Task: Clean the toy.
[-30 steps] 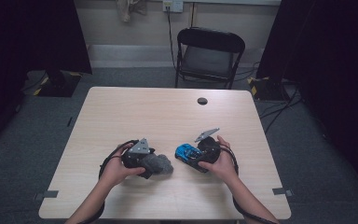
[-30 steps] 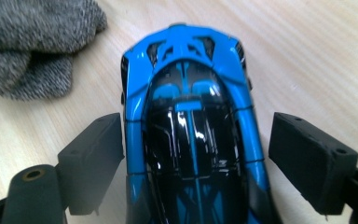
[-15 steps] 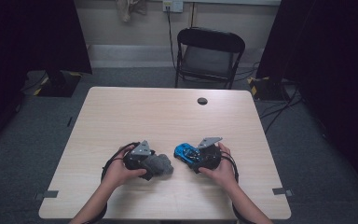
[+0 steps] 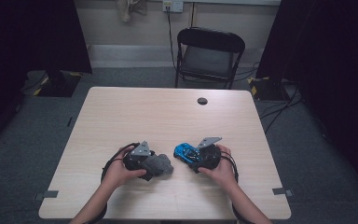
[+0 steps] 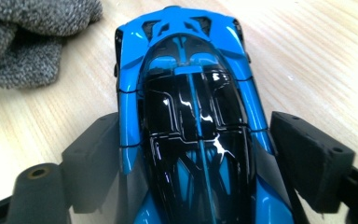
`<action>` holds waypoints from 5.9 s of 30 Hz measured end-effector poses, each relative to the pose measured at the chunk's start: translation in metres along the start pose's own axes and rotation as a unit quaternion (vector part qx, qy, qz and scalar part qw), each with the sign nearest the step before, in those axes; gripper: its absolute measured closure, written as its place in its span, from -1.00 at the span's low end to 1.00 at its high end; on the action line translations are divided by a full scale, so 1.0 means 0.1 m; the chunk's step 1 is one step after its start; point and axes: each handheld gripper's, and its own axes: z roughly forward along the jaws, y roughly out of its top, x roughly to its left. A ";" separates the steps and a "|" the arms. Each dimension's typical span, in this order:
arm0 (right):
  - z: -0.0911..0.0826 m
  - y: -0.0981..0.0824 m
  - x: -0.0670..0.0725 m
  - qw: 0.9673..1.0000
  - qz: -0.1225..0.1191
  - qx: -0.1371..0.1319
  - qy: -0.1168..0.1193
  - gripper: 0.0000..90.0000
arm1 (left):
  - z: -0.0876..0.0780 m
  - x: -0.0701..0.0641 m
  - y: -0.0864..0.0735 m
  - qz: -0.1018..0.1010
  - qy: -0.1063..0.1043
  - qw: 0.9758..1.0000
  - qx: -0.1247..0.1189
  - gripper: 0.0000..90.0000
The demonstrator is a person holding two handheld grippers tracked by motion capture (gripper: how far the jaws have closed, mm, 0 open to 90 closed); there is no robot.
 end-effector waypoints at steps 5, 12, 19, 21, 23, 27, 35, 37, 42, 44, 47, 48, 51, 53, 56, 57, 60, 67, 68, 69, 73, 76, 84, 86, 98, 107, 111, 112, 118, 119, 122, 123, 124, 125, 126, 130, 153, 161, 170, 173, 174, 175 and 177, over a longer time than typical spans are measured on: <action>0.02 0.01 -0.03 1.000 -0.009 -0.001 0.008 -0.61 | 0.00 0.00 -0.01 -0.001 0.000 1.000 -0.001 -0.71; 0.01 -0.01 0.00 1.000 -0.008 -0.013 0.014 -0.44 | 0.02 -0.01 -0.02 0.006 0.003 1.000 0.002 -0.72; 0.00 0.00 0.01 1.000 -0.006 -0.009 0.011 -0.43 | 0.02 -0.01 -0.02 0.024 -0.002 1.000 0.010 -0.75; 0.00 -0.01 0.01 1.000 -0.006 -0.010 0.011 -0.43 | 0.02 0.00 -0.02 0.029 -0.005 0.999 0.013 -0.75; 0.00 -0.01 0.01 1.000 -0.006 -0.010 0.012 -0.43 | 0.01 0.00 -0.03 0.037 -0.007 0.999 0.018 -0.75; 0.00 0.00 0.02 1.000 -0.003 -0.008 0.009 -0.43 | 0.00 -0.02 -0.03 0.054 -0.004 0.998 0.029 -0.74; -0.01 0.00 0.03 1.000 0.001 -0.007 0.005 -0.43 | -0.08 -0.03 -0.01 0.016 0.033 0.999 0.037 0.14; -0.01 0.01 0.04 1.000 0.006 -0.002 0.001 -0.44 | -0.09 -0.02 -0.01 -0.012 0.035 0.999 0.032 0.26; 0.00 0.04 0.04 1.000 0.017 0.004 -0.002 -0.45 | -0.13 0.02 -0.01 -0.040 0.038 0.998 0.016 0.38; 0.00 0.04 0.05 1.000 0.015 0.006 -0.005 -0.46 | -0.14 0.02 -0.01 -0.037 0.034 0.999 0.014 0.37; 0.01 0.04 0.06 1.000 0.010 0.009 -0.004 -0.49 | -0.12 0.03 -0.02 -0.036 0.035 0.999 0.001 0.14; 0.01 0.04 0.06 1.000 0.010 0.007 -0.004 -0.50 | -0.12 0.03 -0.02 -0.043 0.033 0.999 0.004 -0.02; 0.01 0.03 0.06 1.000 0.010 0.004 -0.005 -0.51 | -0.14 0.02 -0.01 -0.037 0.026 0.999 0.005 -0.26; 0.01 0.03 0.06 1.000 0.010 0.002 -0.003 -0.51 | -0.16 0.01 -0.01 -0.034 0.029 0.999 0.006 -0.32; 0.01 0.02 0.06 1.000 0.010 -0.002 -0.004 -0.49 | -0.21 -0.01 0.01 -0.029 0.029 0.999 0.008 -0.38; 0.01 0.01 0.06 1.000 0.011 -0.004 -0.006 -0.47 | -0.23 -0.01 0.01 -0.030 0.025 0.999 0.014 -0.40; 0.00 0.01 0.05 1.000 0.010 -0.003 -0.004 -0.44 | -0.27 -0.03 0.01 -0.017 0.019 0.999 0.022 -0.40; 0.00 0.04 0.06 1.000 0.009 0.009 -0.004 -0.43 | -0.29 -0.04 -0.02 -0.015 0.020 0.999 0.027 -0.04; -0.01 0.04 0.06 1.000 0.009 0.009 -0.005 -0.43 | -0.28 -0.04 -0.03 -0.014 0.023 0.999 0.026 0.08; -0.01 0.03 0.06 1.000 0.010 0.008 -0.005 -0.43 | -0.28 -0.04 -0.03 -0.017 0.024 0.999 0.029 0.21; 0.00 0.03 0.06 1.000 0.010 0.005 -0.005 -0.43 | -0.27 -0.02 -0.01 -0.037 0.039 0.998 0.025 0.39; 0.01 0.05 0.05 1.000 0.007 0.007 0.003 -0.48 | -0.26 -0.01 -0.01 -0.037 0.036 0.998 0.024 0.38; 0.09 0.12 0.07 1.000 0.001 0.007 0.001 -0.47 | -0.25 0.01 -0.03 -0.034 0.038 0.999 0.016 0.29; 0.08 0.12 0.07 1.000 0.005 0.004 -0.002 -0.43 | -0.25 0.00 -0.03 -0.034 0.040 0.999 0.016 0.29; 0.05 0.14 0.11 0.999 0.021 0.019 -0.014 -0.42 | -0.28 0.02 -0.01 -0.061 0.053 0.997 -0.004 0.38; 0.01 0.14 0.11 1.000 0.010 0.014 -0.014 -0.37 | -0.30 0.05 0.00 -0.070 0.068 0.995 -0.014 0.39; 0.00 0.11 0.11 1.000 0.015 0.006 -0.013 -0.38 | -0.28 0.04 0.01 -0.068 0.063 0.996 -0.011 0.39; 0.00 0.11 0.11 1.000 0.019 0.004 -0.013 -0.38 | -0.28 0.04 0.00 -0.069 0.062 0.996 -0.011 0.39; 0.03 0.12 0.10 1.000 0.010 -0.001 -0.011 -0.40 | -0.26 0.05 0.00 -0.066 0.060 0.996 -0.009 0.37; 0.04 0.13 0.10 1.000 0.012 -0.001 -0.011 -0.42 | -0.26 0.05 0.00 -0.064 0.061 0.996 -0.010 0.36; 0.08 0.16 0.13 1.000 -0.002 0.006 -0.017 -0.49 | -0.26 0.06 0.00 -0.065 0.061 0.996 -0.009 0.35; 0.10 0.17 0.14 1.000 -0.002 0.009 -0.016 -0.54 | -0.25 0.06 0.00 -0.066 0.058 0.996 -0.009 0.35; 0.12 0.17 0.14 1.000 0.002 0.012 -0.016 -0.54 | -0.25 0.05 -0.01 -0.070 0.057 0.996 -0.009 0.35; 0.12 0.18 0.14 1.000 0.009 0.013 -0.016 -0.53 | -0.25 0.05 -0.01 -0.068 0.059 0.996 -0.010 0.35; 0.12 0.18 0.13 1.000 0.013 0.008 -0.015 -0.50 | -0.25 0.05 -0.01 -0.068 0.058 0.996 -0.009 0.35; 0.16 0.21 0.12 1.000 0.014 0.011 -0.011 -0.56 | -0.25 0.07 -0.01 -0.068 0.058 0.996 -0.009 0.35; 0.08 0.18 0.12 1.000 0.011 0.024 -0.015 -0.53 | -0.25 0.06 -0.01 -0.070 0.055 0.996 -0.008 0.34; 0.10 0.37 0.13 1.000 0.011 0.021 -0.016 -0.64 | -0.25 0.06 -0.01 -0.070 0.053 0.996 -0.008 0.32; 0.23 0.35 0.13 0.999 0.011 0.031 -0.018 -0.54 | -0.24 0.07 -0.02 -0.070 0.051 0.996 -0.010 0.31; 0.21 0.33 0.13 0.999 0.019 0.032 -0.018 -0.45 | -0.24 0.07 -0.02 -0.071 0.051 0.996 -0.011 0.32; 0.21 0.33 0.13 0.999 0.023 0.033 -0.019 -0.44 | -0.24 0.07 -0.02 -0.070 0.054 0.996 -0.010 0.32; 0.21 0.32 0.12 0.999 0.023 0.032 -0.019 -0.43 | -0.24 0.07 -0.02 -0.070 0.054 0.996 -0.010 0.32; 0.20 0.33 0.12 0.999 0.025 0.036 -0.018 -0.42 | -0.25 0.07 -0.02 -0.070 0.055 0.996 -0.011 0.32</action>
